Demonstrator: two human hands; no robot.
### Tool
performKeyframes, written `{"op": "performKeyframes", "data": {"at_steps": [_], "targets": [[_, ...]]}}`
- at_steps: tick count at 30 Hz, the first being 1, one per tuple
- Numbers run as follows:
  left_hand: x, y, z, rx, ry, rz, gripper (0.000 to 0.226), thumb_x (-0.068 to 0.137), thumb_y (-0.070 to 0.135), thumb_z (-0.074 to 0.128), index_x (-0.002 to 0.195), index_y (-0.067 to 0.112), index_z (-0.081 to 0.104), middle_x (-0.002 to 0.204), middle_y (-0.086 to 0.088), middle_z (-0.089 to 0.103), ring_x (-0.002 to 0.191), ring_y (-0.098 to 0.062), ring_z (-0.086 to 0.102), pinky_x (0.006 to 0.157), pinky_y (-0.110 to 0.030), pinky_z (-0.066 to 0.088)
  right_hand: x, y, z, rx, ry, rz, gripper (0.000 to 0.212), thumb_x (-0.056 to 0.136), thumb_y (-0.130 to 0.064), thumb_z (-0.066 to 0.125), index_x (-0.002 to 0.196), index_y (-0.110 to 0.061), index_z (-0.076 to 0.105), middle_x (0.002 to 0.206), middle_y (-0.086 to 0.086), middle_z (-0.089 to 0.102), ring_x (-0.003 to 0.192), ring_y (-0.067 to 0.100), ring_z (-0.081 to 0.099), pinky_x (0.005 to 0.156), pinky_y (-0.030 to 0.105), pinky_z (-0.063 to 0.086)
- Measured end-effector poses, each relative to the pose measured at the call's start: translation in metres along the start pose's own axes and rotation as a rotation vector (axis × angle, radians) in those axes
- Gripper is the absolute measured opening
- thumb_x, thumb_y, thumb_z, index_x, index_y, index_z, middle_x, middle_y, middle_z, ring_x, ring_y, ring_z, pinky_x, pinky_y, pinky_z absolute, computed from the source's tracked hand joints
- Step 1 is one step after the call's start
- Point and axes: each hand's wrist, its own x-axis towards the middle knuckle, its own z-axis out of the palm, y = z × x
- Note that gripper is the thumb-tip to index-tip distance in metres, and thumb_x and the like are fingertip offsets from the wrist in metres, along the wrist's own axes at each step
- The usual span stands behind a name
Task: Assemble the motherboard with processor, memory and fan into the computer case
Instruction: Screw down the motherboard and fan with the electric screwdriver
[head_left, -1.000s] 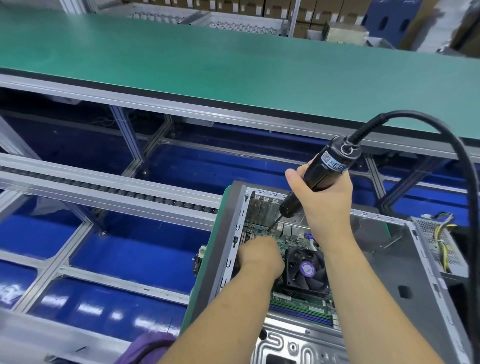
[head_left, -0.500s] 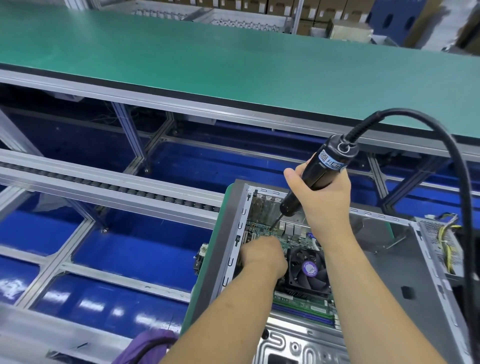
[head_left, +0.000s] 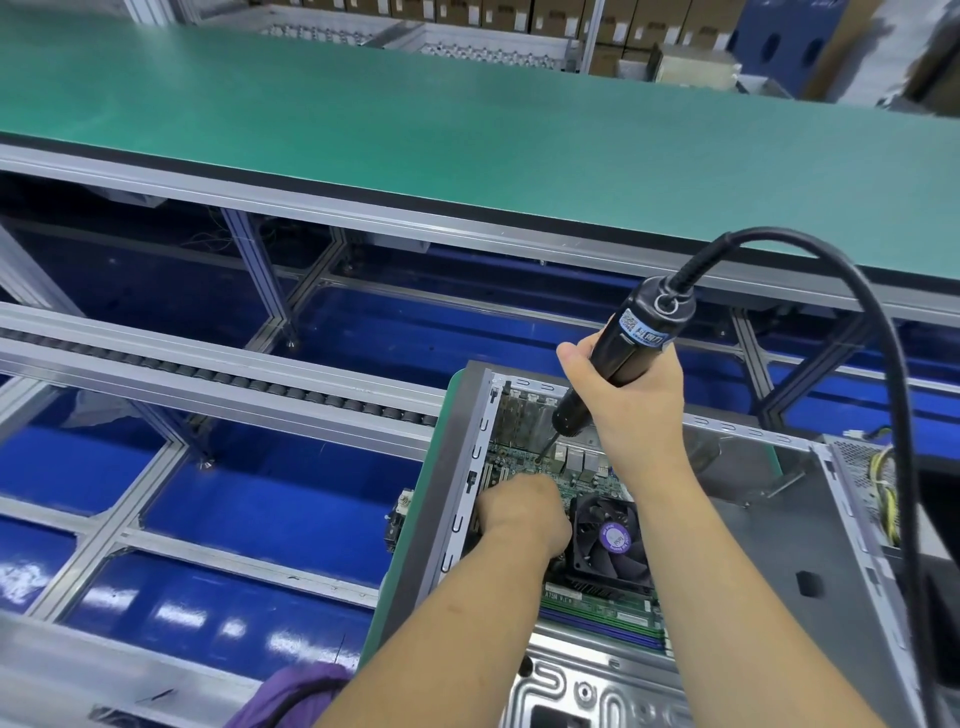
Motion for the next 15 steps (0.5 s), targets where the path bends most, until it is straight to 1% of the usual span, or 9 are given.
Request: {"op": "performKeyframes", "data": {"at_steps": [3, 4, 7, 9, 11, 13, 15], "targets": [[0.001, 0.0, 0.0, 0.002, -0.003, 0.004, 0.008, 0.093, 0.022, 0.052, 0.094, 0.015, 0.055, 0.103, -0.008, 0.068, 0.087, -0.028, 0.064, 0.07, -0.034, 0.045, -0.003, -0.003, 0.003, -0.003, -0.023, -0.001, 0.045, 0.071, -0.043, 0.078, 0.092, -0.008, 0.058, 0.074, -0.014, 0.065, 0.068, -0.002, 0.06, 0.067, 0.007, 0.047], [0.001, 0.0, 0.0, 0.004, -0.003, 0.007, 0.008, 0.094, 0.022, 0.052, 0.094, 0.015, 0.055, 0.103, -0.008, 0.068, 0.088, -0.028, 0.064, 0.07, -0.034, 0.046, -0.003, -0.004, 0.003, -0.008, -0.027, -0.004, 0.044, 0.071, -0.043, 0.078, 0.091, -0.009, 0.058, 0.074, -0.014, 0.065, 0.067, -0.002, 0.06, 0.066, 0.007, 0.047], [0.0, -0.001, 0.0, 0.001, 0.011, 0.012, 0.007, 0.093, 0.021, 0.053, 0.091, 0.014, 0.053, 0.098, -0.008, 0.067, 0.079, -0.028, 0.059, 0.068, -0.034, 0.045, -0.002, -0.006, 0.001, -0.021, -0.023, -0.015, 0.043, 0.071, -0.042, 0.079, 0.089, -0.008, 0.058, 0.073, -0.014, 0.065, 0.066, -0.001, 0.06, 0.066, 0.008, 0.047], [0.0, -0.001, -0.002, -0.018, 0.032, 0.006, 0.004, 0.091, 0.015, 0.054, 0.088, 0.014, 0.052, 0.087, -0.006, 0.062, 0.073, -0.027, 0.056, 0.065, -0.033, 0.044, -0.003, -0.008, -0.003, -0.024, -0.002, -0.019, 0.042, 0.072, -0.038, 0.081, 0.09, -0.007, 0.059, 0.073, -0.016, 0.065, 0.067, -0.003, 0.06, 0.066, 0.007, 0.047], [0.0, -0.001, -0.004, -0.059, 0.079, 0.013, 0.008, 0.088, 0.012, 0.056, 0.082, 0.014, 0.05, 0.076, -0.003, 0.055, 0.068, -0.027, 0.055, 0.062, -0.032, 0.044, -0.003, -0.013, -0.01, -0.017, 0.031, -0.03, 0.041, 0.074, -0.033, 0.082, 0.09, -0.003, 0.06, 0.073, -0.017, 0.065, 0.067, -0.003, 0.06, 0.067, 0.007, 0.047], [-0.002, 0.001, -0.007, -0.146, 0.11, 0.064, 0.014, 0.089, 0.016, 0.056, 0.077, 0.015, 0.048, 0.073, -0.002, 0.052, 0.069, -0.028, 0.056, 0.061, -0.032, 0.044, -0.003, -0.021, -0.018, 0.009, 0.054, -0.04, 0.046, 0.073, -0.034, 0.082, 0.093, 0.002, 0.06, 0.074, -0.014, 0.066, 0.068, -0.001, 0.061, 0.068, 0.009, 0.048], [-0.007, 0.004, -0.01, -0.222, 0.093, 0.154, 0.015, 0.087, 0.02, 0.055, 0.074, 0.016, 0.049, 0.073, -0.002, 0.054, 0.073, -0.029, 0.058, 0.061, -0.031, 0.044, -0.003, -0.031, -0.028, 0.038, 0.073, -0.055, 0.053, 0.073, -0.037, 0.081, 0.096, 0.005, 0.059, 0.074, -0.013, 0.066, 0.07, 0.001, 0.062, 0.069, 0.011, 0.049]]}}
